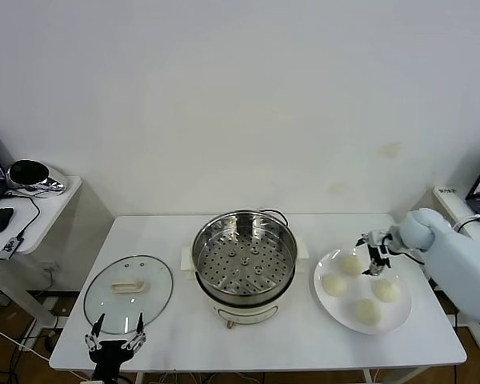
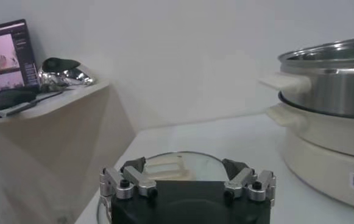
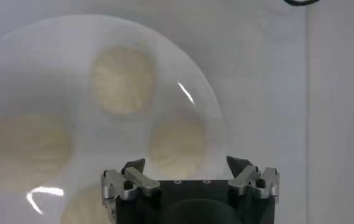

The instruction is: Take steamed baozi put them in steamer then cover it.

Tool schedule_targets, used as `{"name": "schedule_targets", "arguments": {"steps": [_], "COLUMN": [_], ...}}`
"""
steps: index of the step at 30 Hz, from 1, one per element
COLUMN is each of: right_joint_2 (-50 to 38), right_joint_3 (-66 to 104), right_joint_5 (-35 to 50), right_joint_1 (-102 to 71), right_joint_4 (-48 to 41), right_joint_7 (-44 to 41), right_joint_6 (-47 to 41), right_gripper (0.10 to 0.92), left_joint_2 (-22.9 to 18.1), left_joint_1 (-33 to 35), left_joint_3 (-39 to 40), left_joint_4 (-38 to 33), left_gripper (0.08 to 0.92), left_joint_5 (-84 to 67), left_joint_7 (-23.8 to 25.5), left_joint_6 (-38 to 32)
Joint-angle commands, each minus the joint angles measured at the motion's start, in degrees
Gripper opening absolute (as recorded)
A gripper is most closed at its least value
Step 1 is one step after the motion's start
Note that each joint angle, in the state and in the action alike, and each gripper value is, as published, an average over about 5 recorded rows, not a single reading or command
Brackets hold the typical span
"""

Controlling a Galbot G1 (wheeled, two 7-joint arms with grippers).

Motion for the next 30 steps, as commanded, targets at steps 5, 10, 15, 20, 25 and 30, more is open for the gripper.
{"name": "schedule_targets", "arguments": {"steps": [5, 10, 15, 20, 25, 30], "right_joint_2": [4.28, 4.46, 4.39, 4.3, 3.93, 2.02], "right_joint_3": [-4.25, -3.92, -3.64, -3.35, -3.47, -4.31], "right_joint_5": [-1.84, -2.78, -3.28, -3.61, -3.6, -1.61], "right_joint_1": [3.65, 3.08, 2.61, 2.2, 2.04, 2.56], "right_joint_4": [-5.39, -5.61, -5.71, -5.66, -5.3, -2.59], "right_joint_7": [-0.9, -0.86, -0.68, -0.64, -0.75, -0.98], "right_joint_6": [-0.13, -0.23, -0.19, -0.04, 0.34, 0.55], "right_gripper": [0.81, 0.773, 0.728, 0.65, 0.611, 0.562], "left_joint_2": [0.15, 0.19, 0.14, 0.11, 0.13, 0.25], "left_joint_1": [-0.5, -0.51, -0.55, -0.5, -0.42, -0.23], "left_joint_3": [-0.02, -0.06, -0.03, 0.0, -0.07, -0.18], "left_joint_4": [0.44, 0.58, 0.57, 0.48, 0.4, 0.19], "left_gripper": [0.823, 0.823, 0.823, 0.823, 0.823, 0.823], "left_joint_5": [-0.07, -0.11, -0.08, -0.06, -0.06, -0.08], "left_joint_7": [0.11, 0.15, 0.16, 0.15, 0.13, 0.14], "left_joint_6": [0.07, 0.04, 0.03, 0.05, 0.02, 0.03]}}
